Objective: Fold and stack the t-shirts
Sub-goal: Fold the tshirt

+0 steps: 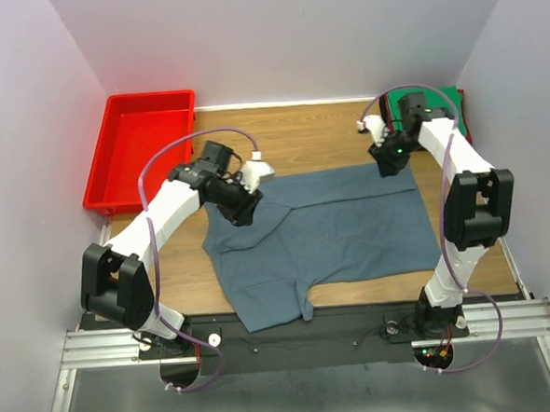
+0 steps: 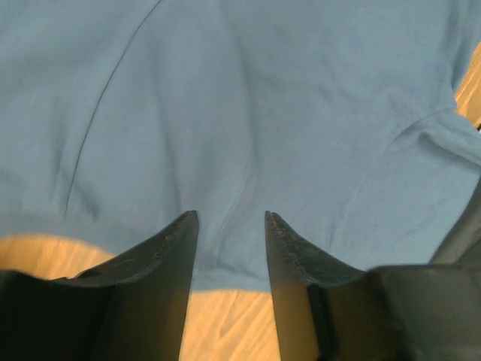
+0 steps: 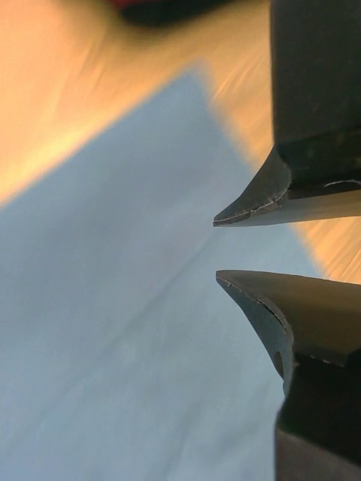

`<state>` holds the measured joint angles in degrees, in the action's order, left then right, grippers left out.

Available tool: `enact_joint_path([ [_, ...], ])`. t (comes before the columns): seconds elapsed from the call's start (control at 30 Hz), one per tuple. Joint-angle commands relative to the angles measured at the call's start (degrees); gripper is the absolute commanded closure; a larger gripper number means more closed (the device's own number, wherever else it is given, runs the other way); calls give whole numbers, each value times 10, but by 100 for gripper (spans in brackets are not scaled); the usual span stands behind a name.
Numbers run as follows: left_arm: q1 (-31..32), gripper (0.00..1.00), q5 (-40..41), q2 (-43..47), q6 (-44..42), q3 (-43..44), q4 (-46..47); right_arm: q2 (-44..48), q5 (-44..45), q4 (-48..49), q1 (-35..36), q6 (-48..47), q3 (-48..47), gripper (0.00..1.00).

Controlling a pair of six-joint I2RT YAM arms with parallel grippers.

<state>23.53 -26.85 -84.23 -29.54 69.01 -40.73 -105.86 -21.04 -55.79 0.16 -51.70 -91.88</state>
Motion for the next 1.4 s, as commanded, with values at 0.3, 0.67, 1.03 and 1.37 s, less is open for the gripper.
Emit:
enact_joint_path([
  [0.3,190,47,176,-51,-22,-75,144,-61,-95,-58,26,117,-32,68],
  [0.67,202,53,249,-113,-17,-86,203,-56,-81,-56,26,118,-16,69],
  [1.03,194,100,216,-109,-35,-75,178,-59,-60,-52,25,112,-19,70],
  [1.37,74,100,106,-127,-78,36,91,-63,-59,-52,25,112,-17,71],
])
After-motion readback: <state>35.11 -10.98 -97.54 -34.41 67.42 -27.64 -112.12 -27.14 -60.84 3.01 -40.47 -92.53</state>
